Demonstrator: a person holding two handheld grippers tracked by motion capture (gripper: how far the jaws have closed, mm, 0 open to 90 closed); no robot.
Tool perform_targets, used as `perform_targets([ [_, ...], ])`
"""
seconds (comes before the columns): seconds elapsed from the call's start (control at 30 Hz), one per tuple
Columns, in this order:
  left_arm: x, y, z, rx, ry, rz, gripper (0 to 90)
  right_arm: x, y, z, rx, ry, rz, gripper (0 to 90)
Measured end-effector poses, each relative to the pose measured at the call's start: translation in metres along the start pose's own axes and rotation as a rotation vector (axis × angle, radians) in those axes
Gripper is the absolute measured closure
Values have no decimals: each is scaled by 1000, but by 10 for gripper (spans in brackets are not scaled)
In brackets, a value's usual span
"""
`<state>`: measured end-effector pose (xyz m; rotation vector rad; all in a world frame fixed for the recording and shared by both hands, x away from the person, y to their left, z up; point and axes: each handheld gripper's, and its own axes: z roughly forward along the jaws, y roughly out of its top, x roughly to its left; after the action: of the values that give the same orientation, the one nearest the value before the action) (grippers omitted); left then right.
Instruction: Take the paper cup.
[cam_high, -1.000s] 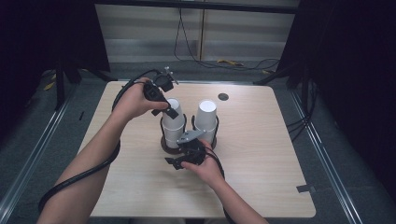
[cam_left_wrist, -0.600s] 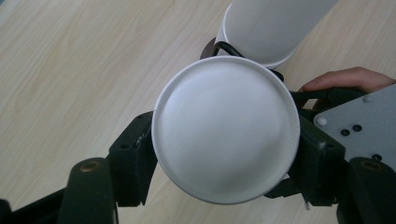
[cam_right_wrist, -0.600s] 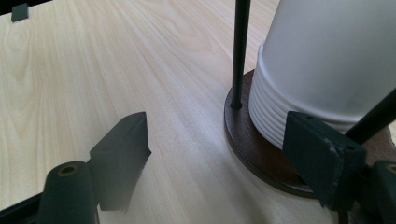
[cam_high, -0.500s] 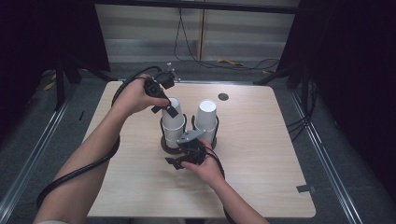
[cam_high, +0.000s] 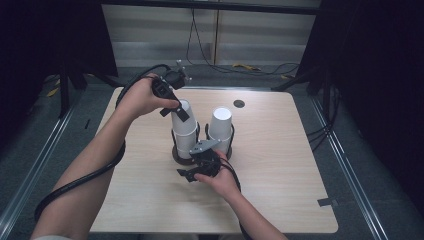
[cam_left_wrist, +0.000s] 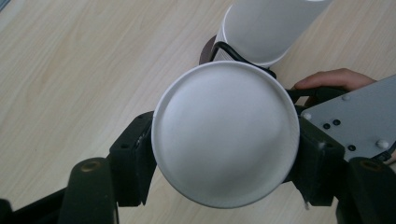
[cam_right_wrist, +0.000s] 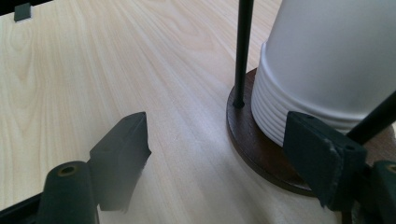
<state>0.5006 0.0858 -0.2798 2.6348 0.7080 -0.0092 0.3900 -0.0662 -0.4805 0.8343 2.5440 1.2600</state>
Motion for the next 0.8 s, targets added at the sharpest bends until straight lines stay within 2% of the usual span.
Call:
perform_targets([
  [0.17,-1,-2,-4,-2,-6,-10,329,2,-1,1,11,12,-10,215],
  [0.5,-6,-9,-15,-2,-2,-3,329,7,-5,-3,14,36,-21,179],
  [0.8,-14,-15,-22,4,-1,16,329,4,-10,-14,-5,56,15,159],
])
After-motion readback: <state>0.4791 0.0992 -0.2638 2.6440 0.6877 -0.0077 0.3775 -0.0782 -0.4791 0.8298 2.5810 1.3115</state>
